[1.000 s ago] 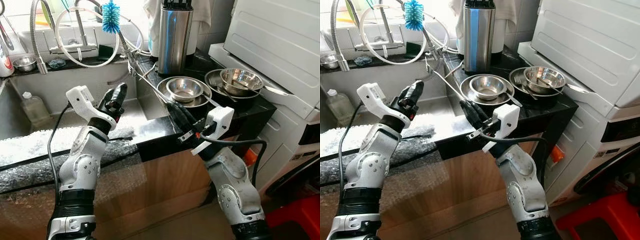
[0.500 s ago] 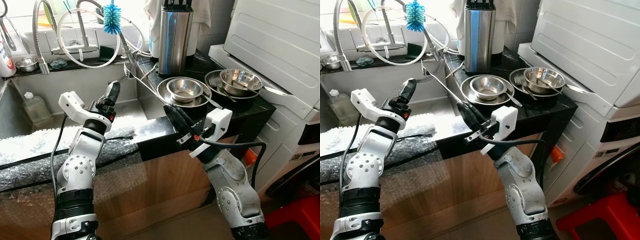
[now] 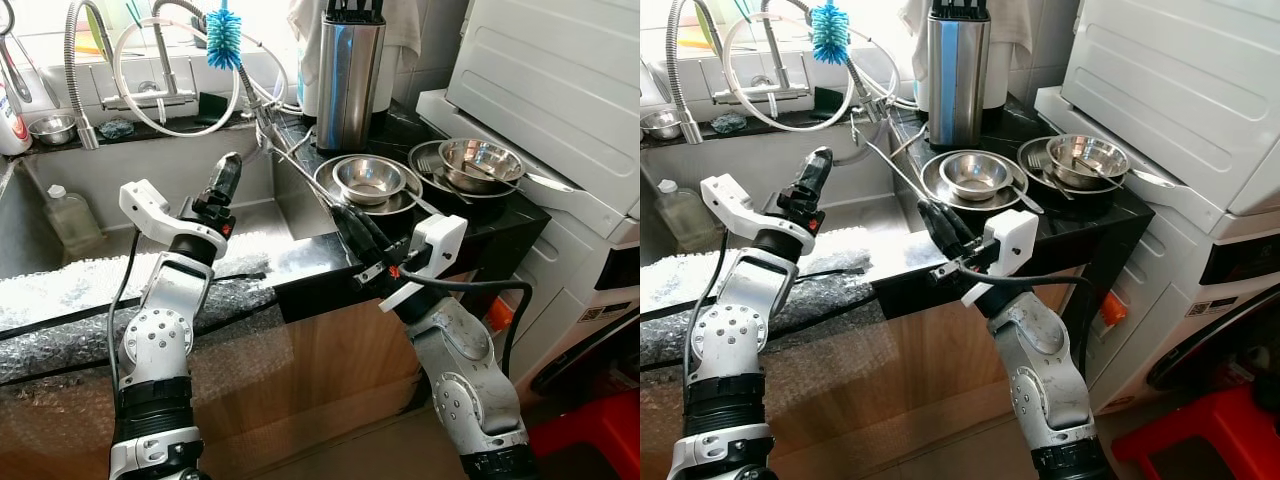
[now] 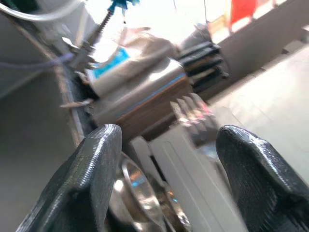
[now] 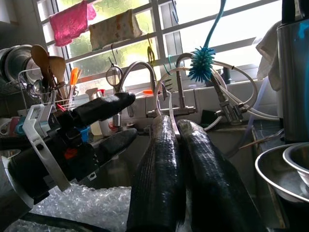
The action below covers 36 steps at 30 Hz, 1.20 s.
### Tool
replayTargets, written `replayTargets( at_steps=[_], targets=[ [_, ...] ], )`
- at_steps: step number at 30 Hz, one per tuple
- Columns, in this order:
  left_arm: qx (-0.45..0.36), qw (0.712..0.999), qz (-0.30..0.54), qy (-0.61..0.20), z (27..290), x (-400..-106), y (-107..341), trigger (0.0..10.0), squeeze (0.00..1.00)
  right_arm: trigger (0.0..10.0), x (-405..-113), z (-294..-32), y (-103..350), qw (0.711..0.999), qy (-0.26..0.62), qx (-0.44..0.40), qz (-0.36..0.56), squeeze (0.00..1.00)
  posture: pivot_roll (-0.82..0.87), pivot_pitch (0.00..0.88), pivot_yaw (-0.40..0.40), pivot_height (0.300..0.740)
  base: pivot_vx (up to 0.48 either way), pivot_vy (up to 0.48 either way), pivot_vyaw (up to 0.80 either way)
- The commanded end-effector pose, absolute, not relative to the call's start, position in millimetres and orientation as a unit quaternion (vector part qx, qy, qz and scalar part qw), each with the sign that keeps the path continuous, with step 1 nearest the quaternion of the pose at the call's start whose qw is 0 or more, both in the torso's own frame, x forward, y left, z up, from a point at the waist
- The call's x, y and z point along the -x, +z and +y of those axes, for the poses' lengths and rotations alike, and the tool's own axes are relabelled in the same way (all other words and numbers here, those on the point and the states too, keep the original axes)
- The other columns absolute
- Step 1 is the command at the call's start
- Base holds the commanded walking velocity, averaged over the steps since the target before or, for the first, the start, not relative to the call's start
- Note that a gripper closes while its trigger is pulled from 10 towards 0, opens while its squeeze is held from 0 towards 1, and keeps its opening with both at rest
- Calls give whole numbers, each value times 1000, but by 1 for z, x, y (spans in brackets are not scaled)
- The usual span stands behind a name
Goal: Kitchen organization
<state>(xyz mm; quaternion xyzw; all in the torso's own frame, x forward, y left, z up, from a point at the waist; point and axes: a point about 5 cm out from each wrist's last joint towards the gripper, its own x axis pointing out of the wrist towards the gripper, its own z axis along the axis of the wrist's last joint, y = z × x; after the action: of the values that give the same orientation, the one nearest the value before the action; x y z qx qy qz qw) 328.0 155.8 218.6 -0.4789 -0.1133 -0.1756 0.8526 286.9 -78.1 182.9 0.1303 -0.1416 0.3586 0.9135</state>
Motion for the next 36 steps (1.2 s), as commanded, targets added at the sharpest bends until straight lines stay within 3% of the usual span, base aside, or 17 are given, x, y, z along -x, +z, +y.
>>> replayTargets(
  at_steps=[1, 10, 19, 36],
  targets=[
    [472, 847, -125, -208, 150, -324, 229, 10000, 0, 10000, -289, -79, 182, 913, 360, -137, -134, 0, -93, 0, -19, 740, 0, 0, 0],
    [472, 837, -112, -255, 138, -319, 232, 10000, 0, 10000, -287, -77, 180, 906, 379, -141, -123, 0, -95, 0, -20, 740, 0, 0, 0],
    [448, 849, -86, -268, 132, -316, 224, 10000, 0, 10000, -287, -76, 183, 904, 383, -141, -129, 0, -97, 0, -19, 740, 0, 0, 0],
    [443, 844, -80, -291, 123, -313, 224, 10000, 0, 10000, -281, -64, 178, 887, 426, -139, -111, 0, -94, 0, -18, 740, 0, 0, 0]
  ],
)
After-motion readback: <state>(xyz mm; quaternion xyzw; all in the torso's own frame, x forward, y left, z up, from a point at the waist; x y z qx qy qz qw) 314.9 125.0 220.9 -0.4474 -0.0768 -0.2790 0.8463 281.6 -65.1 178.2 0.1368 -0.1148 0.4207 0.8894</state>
